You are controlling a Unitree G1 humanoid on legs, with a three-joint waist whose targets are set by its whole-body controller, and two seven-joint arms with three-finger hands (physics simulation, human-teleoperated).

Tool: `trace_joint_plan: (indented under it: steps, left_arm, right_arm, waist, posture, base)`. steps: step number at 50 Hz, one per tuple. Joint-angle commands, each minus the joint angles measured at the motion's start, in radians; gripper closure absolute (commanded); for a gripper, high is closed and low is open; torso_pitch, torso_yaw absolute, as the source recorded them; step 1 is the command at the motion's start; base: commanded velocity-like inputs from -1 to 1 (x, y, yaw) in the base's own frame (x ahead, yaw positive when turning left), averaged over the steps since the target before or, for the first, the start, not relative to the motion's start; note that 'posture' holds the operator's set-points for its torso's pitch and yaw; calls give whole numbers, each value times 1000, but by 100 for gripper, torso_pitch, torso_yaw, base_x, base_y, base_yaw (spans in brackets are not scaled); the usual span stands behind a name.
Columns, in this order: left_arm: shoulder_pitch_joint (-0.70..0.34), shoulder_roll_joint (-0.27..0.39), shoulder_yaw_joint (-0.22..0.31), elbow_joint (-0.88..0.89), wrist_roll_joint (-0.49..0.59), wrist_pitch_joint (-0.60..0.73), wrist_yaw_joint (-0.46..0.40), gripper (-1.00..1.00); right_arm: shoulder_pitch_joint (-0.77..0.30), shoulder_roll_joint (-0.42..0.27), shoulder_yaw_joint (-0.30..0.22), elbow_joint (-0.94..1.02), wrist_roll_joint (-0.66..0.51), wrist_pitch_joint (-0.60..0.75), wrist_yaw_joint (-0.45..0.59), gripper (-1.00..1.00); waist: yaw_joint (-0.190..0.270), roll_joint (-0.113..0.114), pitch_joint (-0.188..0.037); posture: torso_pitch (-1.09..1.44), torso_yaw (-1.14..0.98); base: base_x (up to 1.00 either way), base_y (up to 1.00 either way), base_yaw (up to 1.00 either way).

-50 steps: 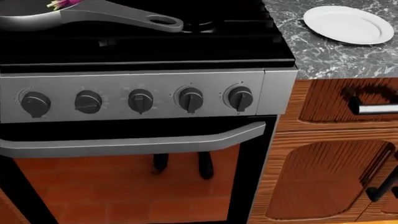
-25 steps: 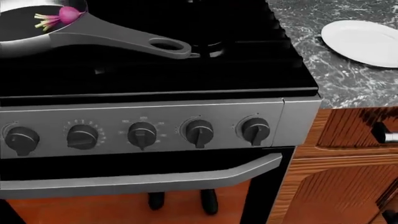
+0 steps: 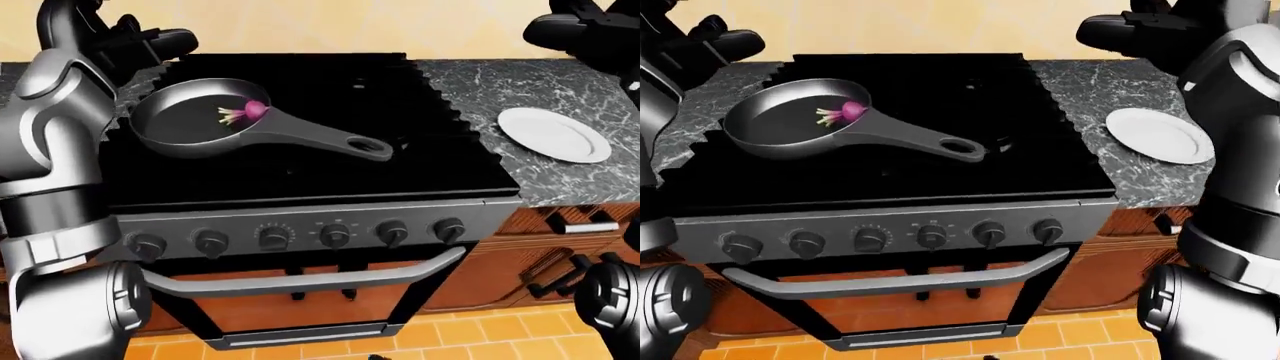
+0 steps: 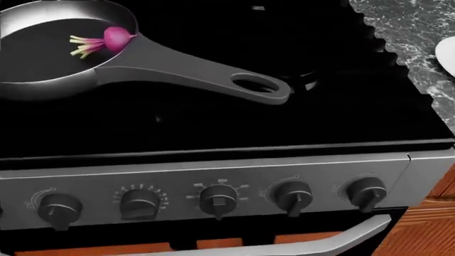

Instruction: Pick the beet from the pan and place it on the plate.

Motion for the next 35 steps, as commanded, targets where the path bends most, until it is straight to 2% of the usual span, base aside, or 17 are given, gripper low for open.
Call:
trace_joint_plan:
  steps: [1,3,6,9,10,13,16,20,21,22,23,24,26,35]
  left_arm:
    - [-32,9,3,-27,-6,-27,-6,-100]
    - [-32,9,2,-27,-5,-27,-6,-100]
    - [-34,9,2,-26,-5,-26,-6,-100]
    - [-34,9,1,-26,-5,-25,-6,-100]
    - [-36,10,2,-27,-6,-23,-6,-100]
    - [-32,9,2,-28,-6,-25,-6,-100]
    - [-32,9,3,-28,-6,-25,-6,-100]
    - [-33,8,2,-24,-5,-28,-6,-100]
    - [-35,9,3,-28,-7,-25,-5,-100]
    - [-34,9,3,-28,-7,-25,-5,-100]
    - [-34,9,2,-25,-6,-28,-6,-100]
    - [-34,9,2,-25,-6,-26,-5,-100]
    - [-35,9,2,-25,-5,-26,-5,-100]
    - [-31,10,3,-35,-8,-21,-3,-100]
  right_arm:
    - [-30,-18,-19,-23,-4,-41,0,-100]
    - [-30,-18,-19,-20,-5,-44,0,-100]
    - [-34,-20,-19,-19,-4,-42,-2,-100]
    - [-34,-20,-18,-20,-4,-41,-3,-100]
    - [-33,-19,-18,-21,-3,-40,-2,-100]
    - [-32,-21,-20,-24,-1,-37,-3,-100]
    - [-30,-20,-19,-27,0,-36,-4,-100]
    - [-32,-20,-19,-24,0,-36,-5,-100]
    - [-31,-20,-19,-23,-1,-40,-3,-100]
    - [-31,-20,-19,-23,-1,-41,-3,-100]
    - [-32,-20,-19,-23,-1,-40,-4,-100]
    - [-30,-20,-18,-21,-3,-44,-2,-100]
    - [-31,-20,-17,-20,-4,-45,-1,-100]
    - [-37,-20,-20,-22,1,-46,-7,-100]
  waist:
    - [-5,6,-22]
    - [-3,-5,-14]
    - [3,-29,-16]
    - [12,-79,-28]
    - [21,-65,-31]
    - [17,-53,-44]
    - [12,-40,-43]
    - [8,-35,-39]
    - [8,-31,-58]
    - [7,-33,-38]
    - [7,-33,-53]
    - [7,-35,-35]
    - [1,-23,-44]
    - [13,-38,-35]
  posture:
    - [0,0]
    - [0,0]
    - [0,0]
    - [0,0]
    - [0,0]
    - [0,0]
    - [0,0]
    - [0,0]
    - [0,0]
    - [0,0]
    - [0,0]
    - [0,0]
    - [0,0]
    - [0,0]
  base:
    - [0,0,0]
    - [0,0,0]
    - [0,0,0]
    - [0,0,0]
    - [0,0,0]
    - [0,0,0]
    - [0,2,0]
    - [0,5,0]
    - [0,5,0]
    - [0,5,0]
    - [0,5,0]
    - [0,0,0]
    - [0,0,0]
    - [0,0,0]
